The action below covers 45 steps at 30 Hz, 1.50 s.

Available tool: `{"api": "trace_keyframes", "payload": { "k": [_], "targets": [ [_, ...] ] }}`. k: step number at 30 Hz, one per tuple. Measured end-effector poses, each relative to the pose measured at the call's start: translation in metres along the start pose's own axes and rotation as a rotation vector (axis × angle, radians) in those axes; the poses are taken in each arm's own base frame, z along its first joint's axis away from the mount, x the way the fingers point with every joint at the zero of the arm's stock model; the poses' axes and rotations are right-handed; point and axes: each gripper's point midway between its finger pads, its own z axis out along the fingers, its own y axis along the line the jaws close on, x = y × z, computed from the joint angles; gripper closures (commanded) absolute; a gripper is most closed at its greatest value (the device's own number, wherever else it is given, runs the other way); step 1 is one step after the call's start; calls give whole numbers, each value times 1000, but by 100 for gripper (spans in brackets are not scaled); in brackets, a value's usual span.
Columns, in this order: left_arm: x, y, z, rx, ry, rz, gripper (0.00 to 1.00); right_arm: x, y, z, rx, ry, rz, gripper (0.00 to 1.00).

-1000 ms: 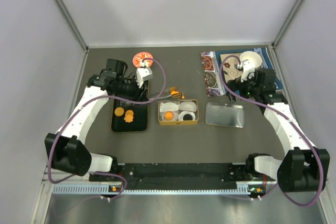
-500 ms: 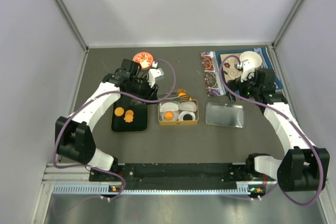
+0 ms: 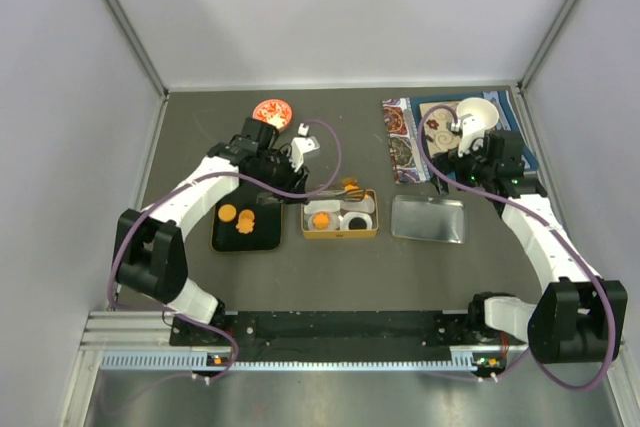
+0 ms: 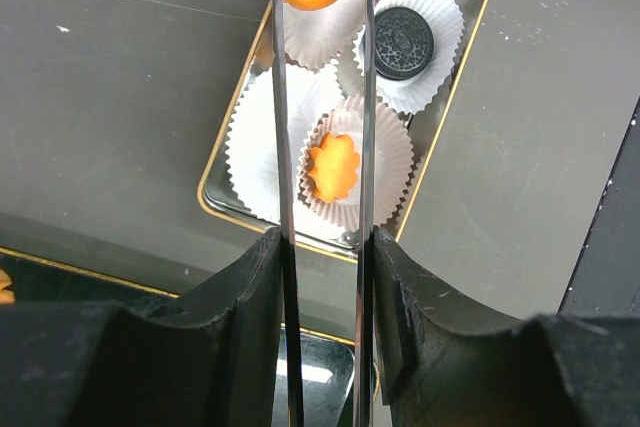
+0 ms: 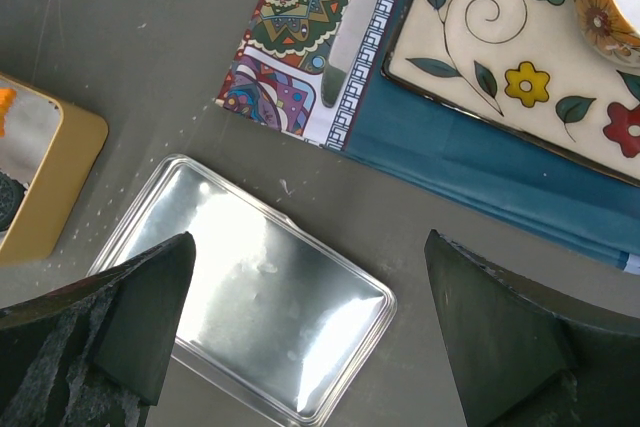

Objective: Pack the cookies

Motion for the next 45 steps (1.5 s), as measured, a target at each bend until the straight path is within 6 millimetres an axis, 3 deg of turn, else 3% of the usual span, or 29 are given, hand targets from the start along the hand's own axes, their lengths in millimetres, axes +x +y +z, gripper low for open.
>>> {"api": "trace_keyframes", "payload": {
  "k": [12,30,45],
  "targets": [
    [4,-4,8,10,10,4,99,0,0,1,-1,2,1,1],
    [8,-3,14,9,26,10,79,0,0,1,-1,2,0,1],
    [22,-6,20,15,50,3,71,1,0,1,-1,3,-8,1]
  ]
}}
